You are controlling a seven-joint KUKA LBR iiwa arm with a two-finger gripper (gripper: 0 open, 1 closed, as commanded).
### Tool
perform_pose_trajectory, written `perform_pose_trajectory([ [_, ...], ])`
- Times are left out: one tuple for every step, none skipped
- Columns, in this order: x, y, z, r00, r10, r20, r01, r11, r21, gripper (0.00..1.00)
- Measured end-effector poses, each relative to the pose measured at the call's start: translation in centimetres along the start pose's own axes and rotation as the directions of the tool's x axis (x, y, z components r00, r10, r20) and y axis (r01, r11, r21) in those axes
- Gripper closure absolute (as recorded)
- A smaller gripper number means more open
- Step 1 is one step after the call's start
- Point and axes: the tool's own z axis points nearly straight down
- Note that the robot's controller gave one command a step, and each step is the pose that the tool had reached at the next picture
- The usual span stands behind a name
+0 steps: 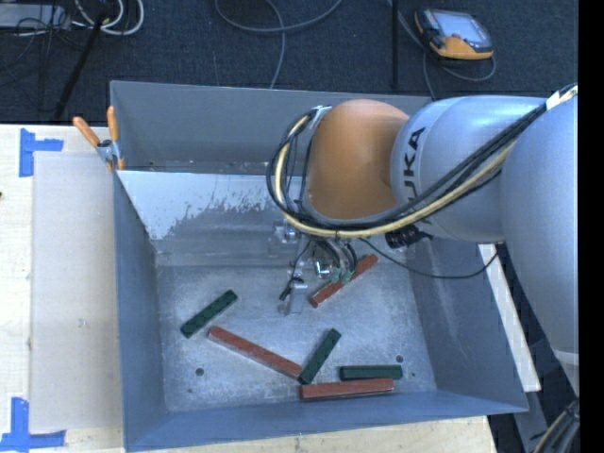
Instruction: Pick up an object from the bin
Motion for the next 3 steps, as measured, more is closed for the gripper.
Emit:
perform_pose_trajectory([
  [1.9,9.1,6.9,0.988,-0.152,0.002,0.152,0.988,-0.001,0.00],
  [1.0,12.1,3.6,0.895,-0.446,0.011,0.446,0.895,0.003,0.00],
  [1.2,11.5,3.7,0.752,-0.659,0.007,0.659,0.752,0.005,0.00],
])
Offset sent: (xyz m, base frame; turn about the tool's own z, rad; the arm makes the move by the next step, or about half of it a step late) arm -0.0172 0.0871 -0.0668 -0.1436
